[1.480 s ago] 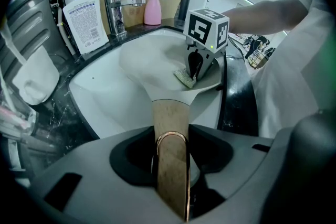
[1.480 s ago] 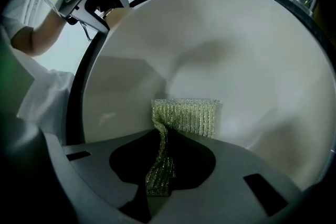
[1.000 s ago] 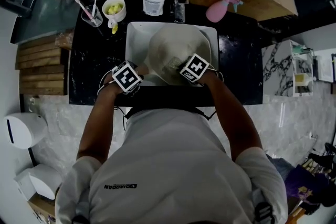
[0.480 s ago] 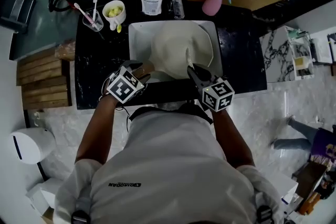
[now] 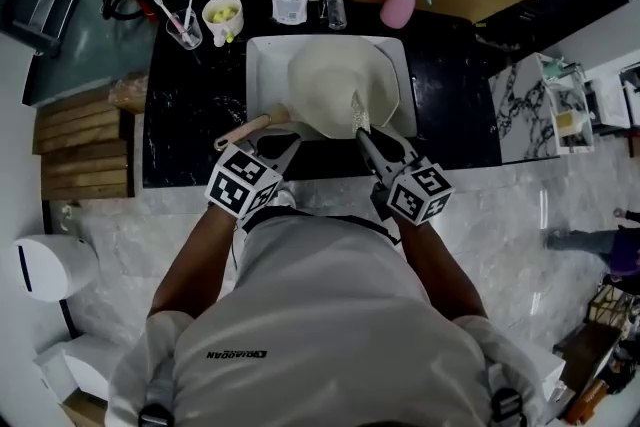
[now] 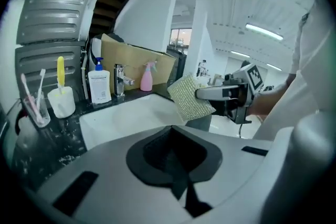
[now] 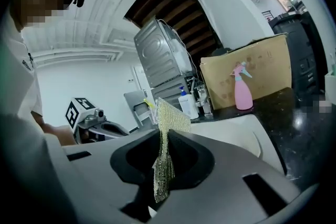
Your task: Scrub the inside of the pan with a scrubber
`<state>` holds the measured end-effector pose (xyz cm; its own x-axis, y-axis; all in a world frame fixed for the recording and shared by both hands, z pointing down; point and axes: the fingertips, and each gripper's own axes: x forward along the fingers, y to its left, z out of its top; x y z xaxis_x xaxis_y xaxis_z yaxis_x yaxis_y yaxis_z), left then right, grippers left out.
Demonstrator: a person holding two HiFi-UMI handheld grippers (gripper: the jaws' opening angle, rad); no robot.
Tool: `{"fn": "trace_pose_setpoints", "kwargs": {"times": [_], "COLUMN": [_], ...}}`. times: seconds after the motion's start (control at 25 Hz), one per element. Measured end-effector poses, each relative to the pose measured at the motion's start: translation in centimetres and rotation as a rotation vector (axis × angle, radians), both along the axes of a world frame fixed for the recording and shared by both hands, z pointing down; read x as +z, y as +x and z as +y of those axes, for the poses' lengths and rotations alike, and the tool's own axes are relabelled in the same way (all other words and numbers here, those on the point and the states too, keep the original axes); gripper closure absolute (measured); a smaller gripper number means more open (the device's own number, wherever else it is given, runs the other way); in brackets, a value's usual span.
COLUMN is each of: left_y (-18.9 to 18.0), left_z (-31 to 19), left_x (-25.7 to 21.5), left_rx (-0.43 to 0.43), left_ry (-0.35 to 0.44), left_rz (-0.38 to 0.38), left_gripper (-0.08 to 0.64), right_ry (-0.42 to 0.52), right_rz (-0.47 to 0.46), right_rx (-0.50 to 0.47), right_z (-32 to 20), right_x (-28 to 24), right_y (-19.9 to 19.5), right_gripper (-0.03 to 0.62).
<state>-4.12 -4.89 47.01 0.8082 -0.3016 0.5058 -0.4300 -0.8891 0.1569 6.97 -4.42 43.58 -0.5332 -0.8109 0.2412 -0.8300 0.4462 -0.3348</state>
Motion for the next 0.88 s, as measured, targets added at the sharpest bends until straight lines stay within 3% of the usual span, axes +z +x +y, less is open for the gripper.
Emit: {"fn": "trace_pose_setpoints", "kwargs": {"times": [0.36, 0.56, 0.88], "left_y": [5.4, 8.0, 10.4], "left_z": [9.4, 15.2, 24.5], "left_x": [-2.4, -1.6, -2.1], "left_rx": [-0.16, -0.257, -0.267], "left_ry": [0.05, 0.052, 0.031], "left_rz": [0.074, 0.071, 0.042], "left_gripper": [0.545, 0.545, 0.545], "right_ry": [0.03, 0.034, -0.003], "right_rz": [0.094, 0.104, 0.067], "right_rx": [-0.115, -0.158, -0.189], "right_z": [9.7, 16.5, 24.1], "right_x": [-1.4, -0.3, -0.5], "right_y": [5.0, 7.8, 9.8], "right_gripper": [0.522, 0.522, 0.522]}}
